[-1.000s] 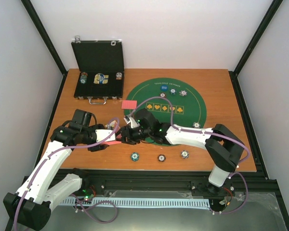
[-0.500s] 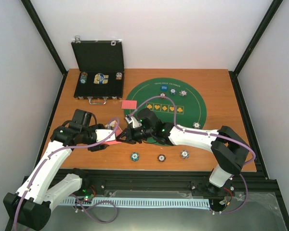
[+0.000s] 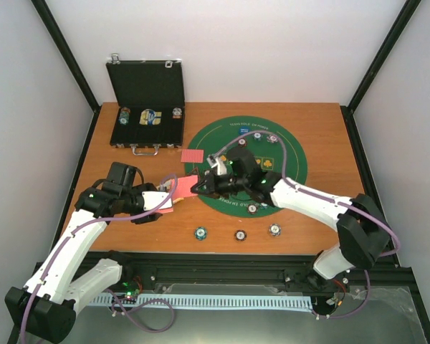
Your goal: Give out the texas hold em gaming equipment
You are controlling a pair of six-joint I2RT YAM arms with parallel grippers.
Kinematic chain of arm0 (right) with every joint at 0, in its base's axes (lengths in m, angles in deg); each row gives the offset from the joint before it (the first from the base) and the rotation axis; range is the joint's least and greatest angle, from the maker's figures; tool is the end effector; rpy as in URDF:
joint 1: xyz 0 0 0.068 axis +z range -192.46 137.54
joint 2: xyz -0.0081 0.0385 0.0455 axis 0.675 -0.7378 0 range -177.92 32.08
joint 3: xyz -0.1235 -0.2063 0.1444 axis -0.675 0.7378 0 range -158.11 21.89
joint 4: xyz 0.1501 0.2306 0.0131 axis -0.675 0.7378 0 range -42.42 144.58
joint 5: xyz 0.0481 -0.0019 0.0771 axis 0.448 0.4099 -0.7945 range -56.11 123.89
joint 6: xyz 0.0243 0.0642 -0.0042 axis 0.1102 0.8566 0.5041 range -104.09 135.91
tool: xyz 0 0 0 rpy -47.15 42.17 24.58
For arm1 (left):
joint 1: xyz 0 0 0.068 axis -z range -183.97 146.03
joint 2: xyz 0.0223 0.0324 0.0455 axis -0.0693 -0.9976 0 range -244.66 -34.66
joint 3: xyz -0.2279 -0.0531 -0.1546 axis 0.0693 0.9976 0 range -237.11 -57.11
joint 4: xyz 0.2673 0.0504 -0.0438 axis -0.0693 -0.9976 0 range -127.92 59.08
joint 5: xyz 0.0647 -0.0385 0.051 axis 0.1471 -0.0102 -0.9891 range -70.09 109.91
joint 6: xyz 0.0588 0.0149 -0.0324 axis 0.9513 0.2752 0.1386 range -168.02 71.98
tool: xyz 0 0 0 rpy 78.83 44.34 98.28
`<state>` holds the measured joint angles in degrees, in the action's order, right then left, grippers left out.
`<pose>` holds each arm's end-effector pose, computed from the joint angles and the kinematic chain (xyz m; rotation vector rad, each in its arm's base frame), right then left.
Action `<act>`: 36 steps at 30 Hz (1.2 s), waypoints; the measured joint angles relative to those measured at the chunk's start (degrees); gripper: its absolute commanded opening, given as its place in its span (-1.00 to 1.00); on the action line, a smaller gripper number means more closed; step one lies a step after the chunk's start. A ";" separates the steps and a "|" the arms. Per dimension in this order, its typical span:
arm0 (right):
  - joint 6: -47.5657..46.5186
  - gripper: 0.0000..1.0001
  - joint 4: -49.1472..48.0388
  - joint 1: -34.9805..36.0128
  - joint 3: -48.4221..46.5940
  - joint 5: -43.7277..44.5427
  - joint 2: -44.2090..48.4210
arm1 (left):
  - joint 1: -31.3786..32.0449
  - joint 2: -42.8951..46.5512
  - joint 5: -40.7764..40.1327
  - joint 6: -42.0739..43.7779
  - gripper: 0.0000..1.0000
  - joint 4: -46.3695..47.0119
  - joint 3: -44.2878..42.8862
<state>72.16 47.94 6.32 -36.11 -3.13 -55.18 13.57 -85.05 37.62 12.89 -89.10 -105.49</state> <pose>0.2160 0.2973 0.2519 -0.3180 2.4887 1.6387 0.1586 -0.0679 0.2637 1.6917 1.9053 -0.1182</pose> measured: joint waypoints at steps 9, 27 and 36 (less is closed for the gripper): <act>-9.70 -0.94 11.30 -17.90 -3.74 -3.56 0.09 | 0.00 -0.07 -0.26 0.00 -0.23 -0.02 0.00; -26.05 -0.95 34.38 -34.91 -67.49 -5.57 -52.22 | 0.00 -1.64 -0.26 -0.31 -0.23 -0.42 -0.31; -24.26 -0.94 36.28 -38.42 -74.25 -6.36 -63.49 | 0.00 -1.70 -0.15 -0.70 -0.23 -0.92 -0.52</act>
<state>47.90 84.23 -32.11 -110.36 -9.49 -118.68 13.57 -86.76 37.47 12.19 -90.01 -106.01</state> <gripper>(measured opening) 0.031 0.671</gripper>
